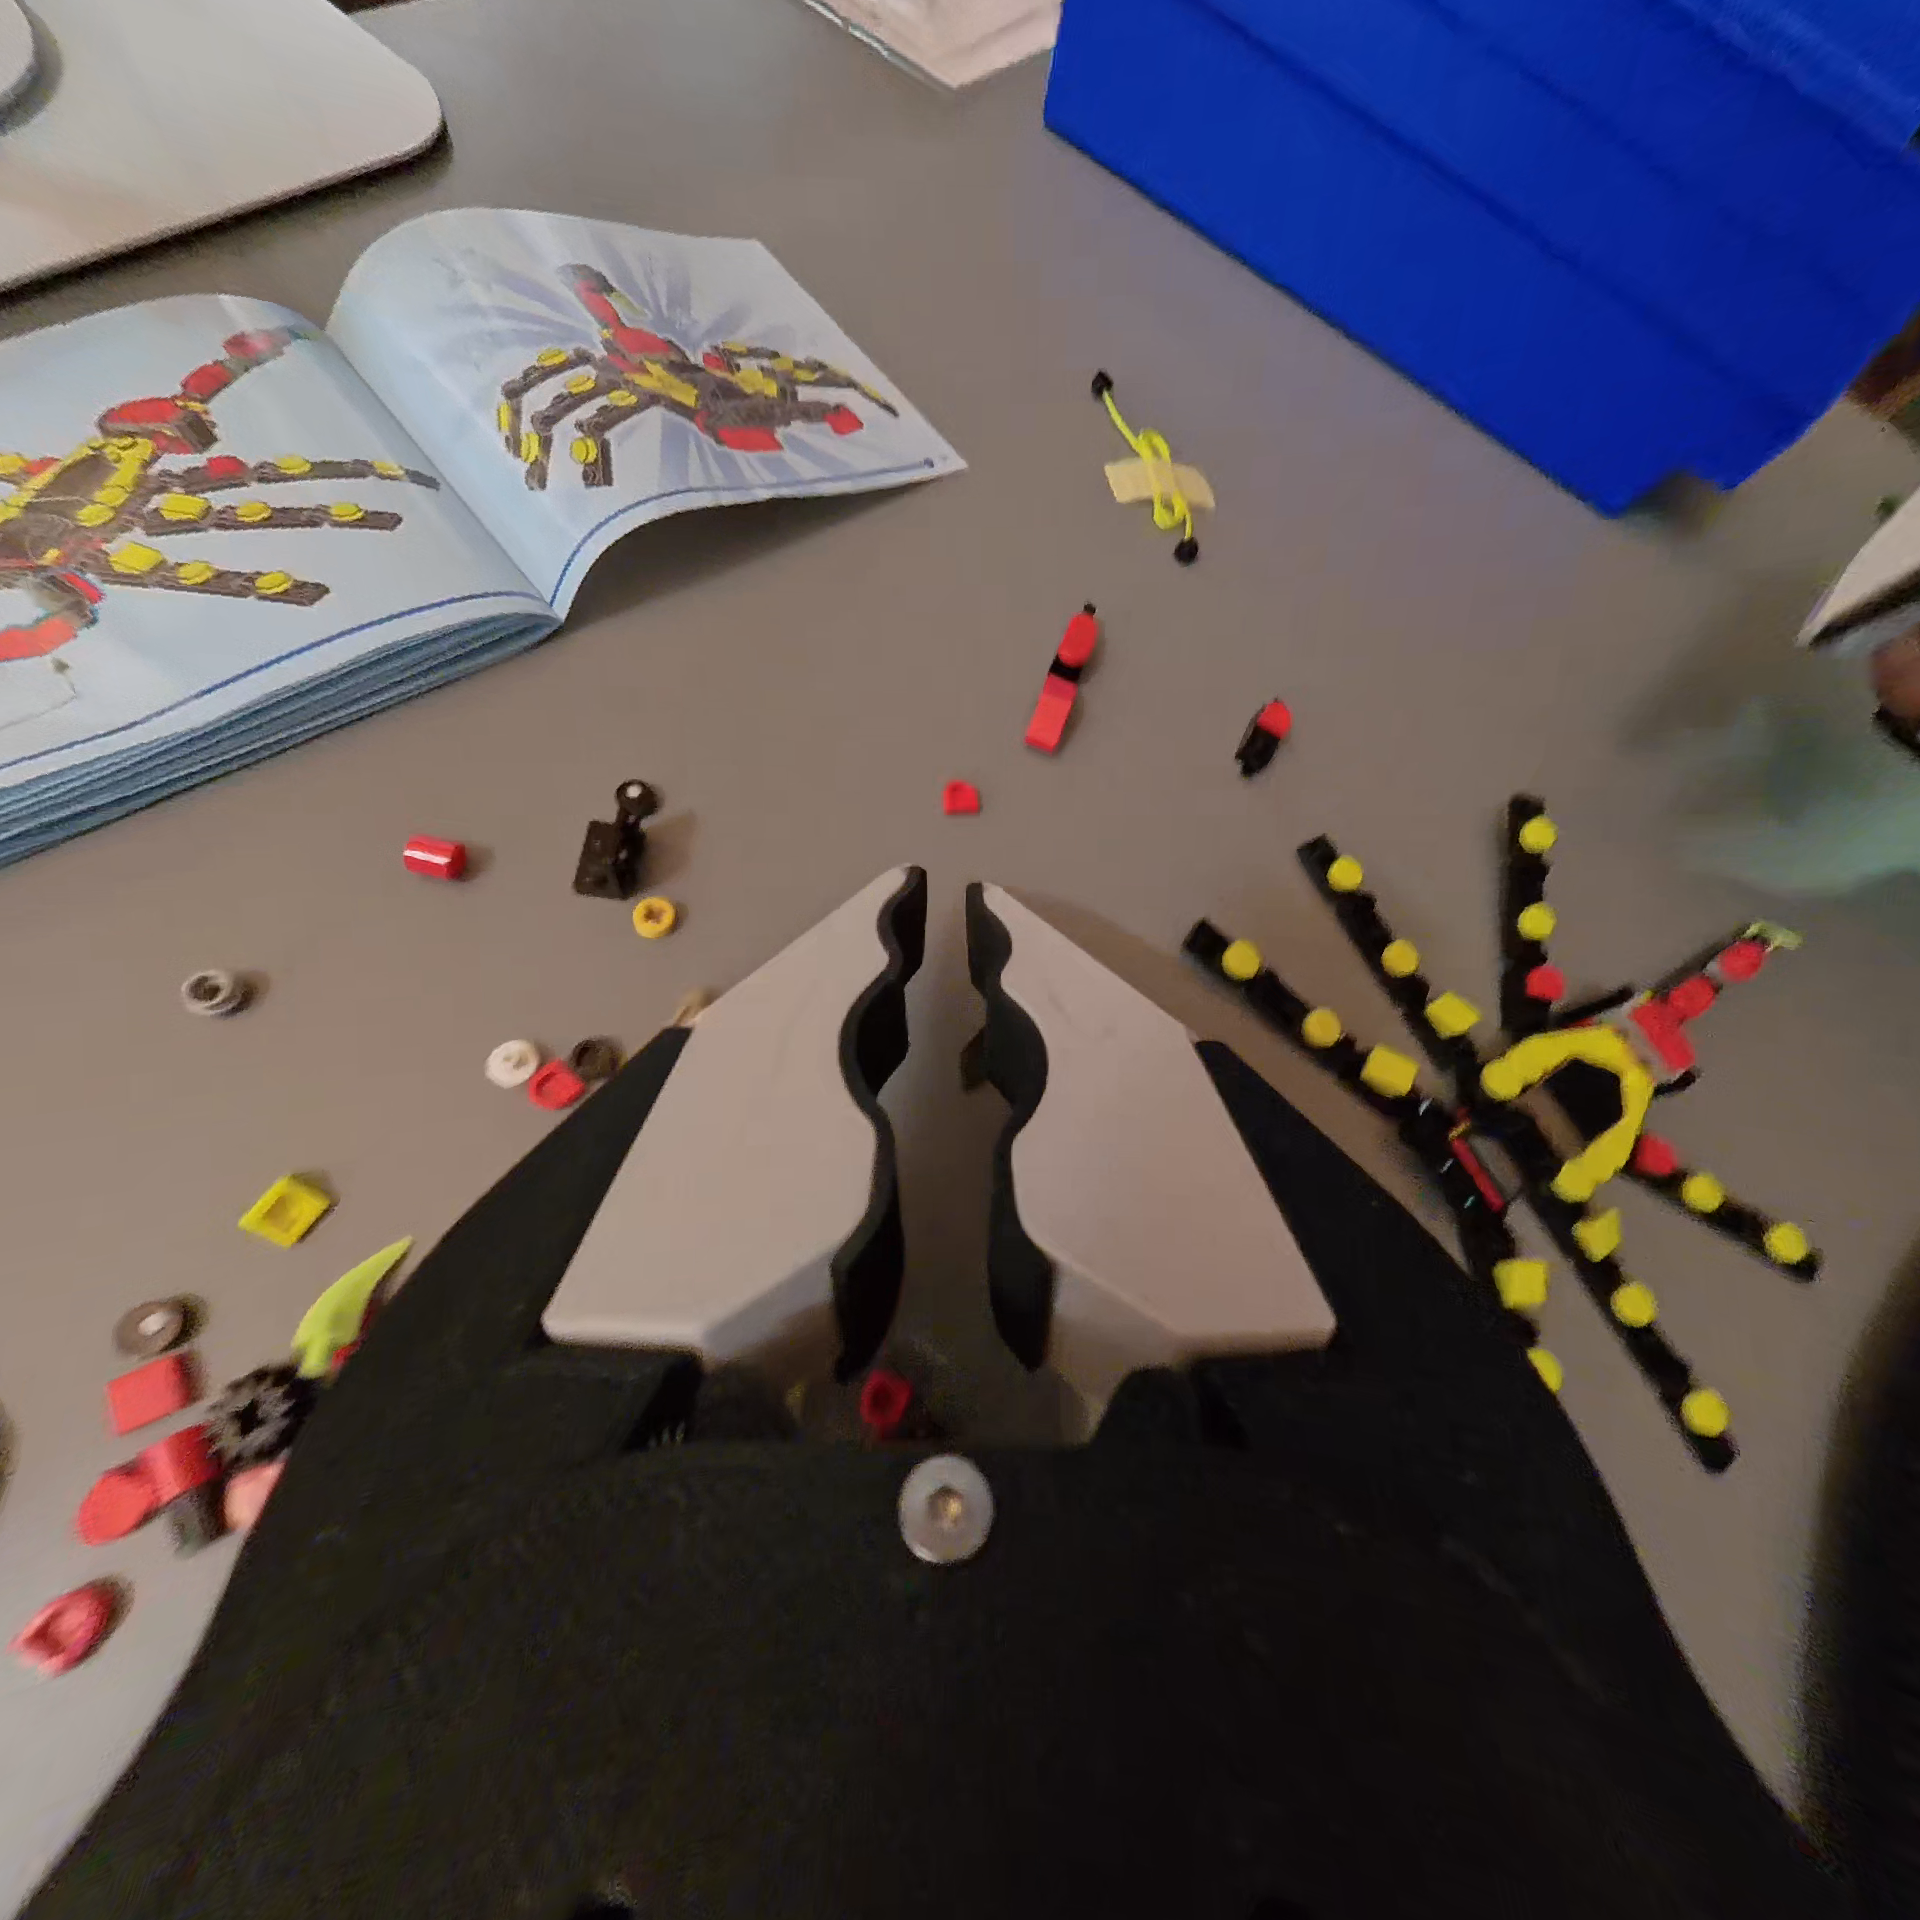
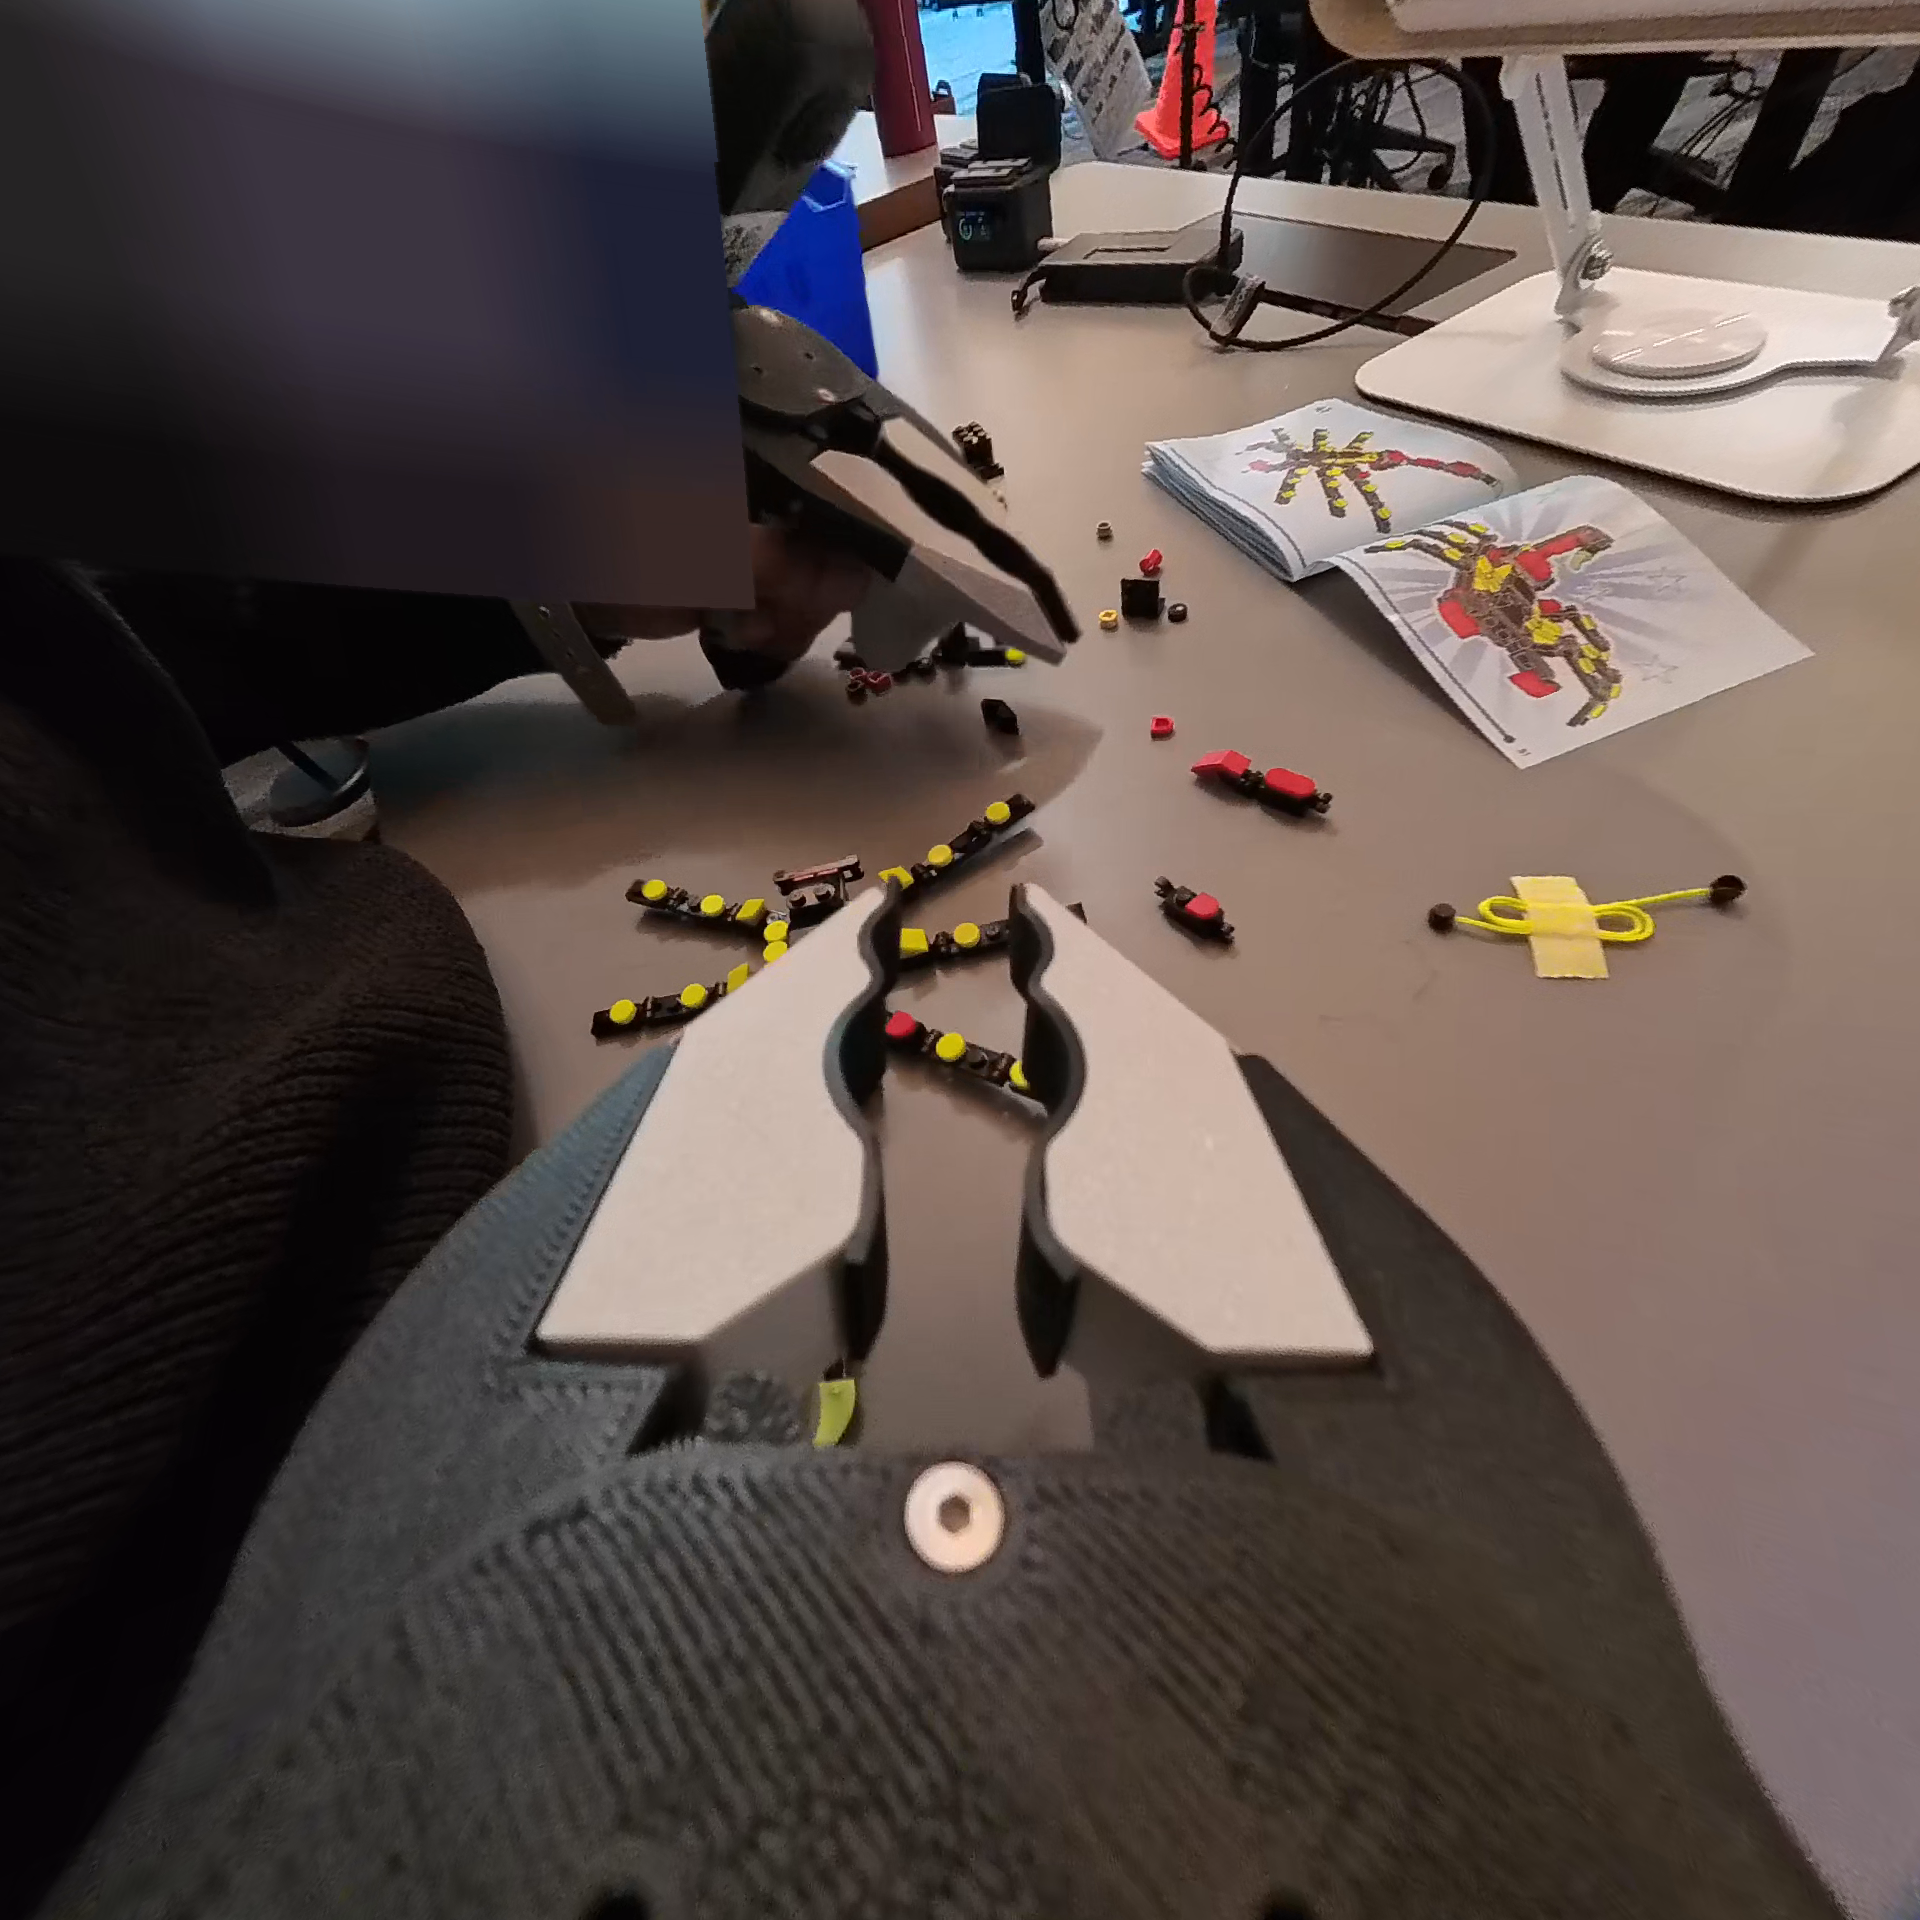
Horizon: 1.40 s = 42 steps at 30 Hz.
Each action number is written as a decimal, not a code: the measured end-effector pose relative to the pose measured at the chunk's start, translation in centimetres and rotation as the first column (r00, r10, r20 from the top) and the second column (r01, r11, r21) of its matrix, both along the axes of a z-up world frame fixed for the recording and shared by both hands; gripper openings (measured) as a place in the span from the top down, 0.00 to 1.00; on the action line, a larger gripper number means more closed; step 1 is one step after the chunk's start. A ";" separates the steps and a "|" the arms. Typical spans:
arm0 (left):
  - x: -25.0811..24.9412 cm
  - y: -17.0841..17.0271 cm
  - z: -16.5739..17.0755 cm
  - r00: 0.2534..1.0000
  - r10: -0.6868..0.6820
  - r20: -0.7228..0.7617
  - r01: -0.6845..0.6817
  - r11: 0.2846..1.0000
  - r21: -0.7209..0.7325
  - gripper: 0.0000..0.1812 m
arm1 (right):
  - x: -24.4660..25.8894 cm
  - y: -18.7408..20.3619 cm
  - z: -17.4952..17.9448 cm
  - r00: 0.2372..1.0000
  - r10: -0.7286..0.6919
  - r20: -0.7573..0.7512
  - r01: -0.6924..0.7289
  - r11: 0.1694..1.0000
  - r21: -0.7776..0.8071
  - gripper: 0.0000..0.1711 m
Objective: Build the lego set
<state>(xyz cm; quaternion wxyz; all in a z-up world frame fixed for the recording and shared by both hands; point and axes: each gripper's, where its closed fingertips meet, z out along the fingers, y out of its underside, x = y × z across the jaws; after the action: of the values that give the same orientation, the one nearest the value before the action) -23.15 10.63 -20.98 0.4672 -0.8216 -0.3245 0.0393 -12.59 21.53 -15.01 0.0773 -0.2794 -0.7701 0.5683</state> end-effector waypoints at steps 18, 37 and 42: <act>-0.8 3.2 0.0 1.000 0.003 0.017 -0.002 1.000 -0.024 0.97 | -0.1 0.1 0.3 1.000 -0.001 -0.012 0.001 1.000 -0.003 0.89; 7.2 6.9 4.3 0.941 -0.270 0.203 0.180 0.909 0.375 0.98 | -1.7 2.5 -5.8 0.950 0.052 -0.307 0.189 0.687 0.702 0.90; 7.6 7.2 4.8 0.940 -0.277 0.201 0.182 0.902 0.391 0.98 | -1.3 2.1 -5.7 0.950 0.071 -0.305 0.172 0.696 0.697 0.90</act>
<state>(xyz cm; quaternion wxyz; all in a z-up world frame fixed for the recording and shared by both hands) -15.56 17.79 -16.21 0.5685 -0.7507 -0.2829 -0.1822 -13.88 23.60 -20.68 0.3149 -0.1562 -0.9001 0.2576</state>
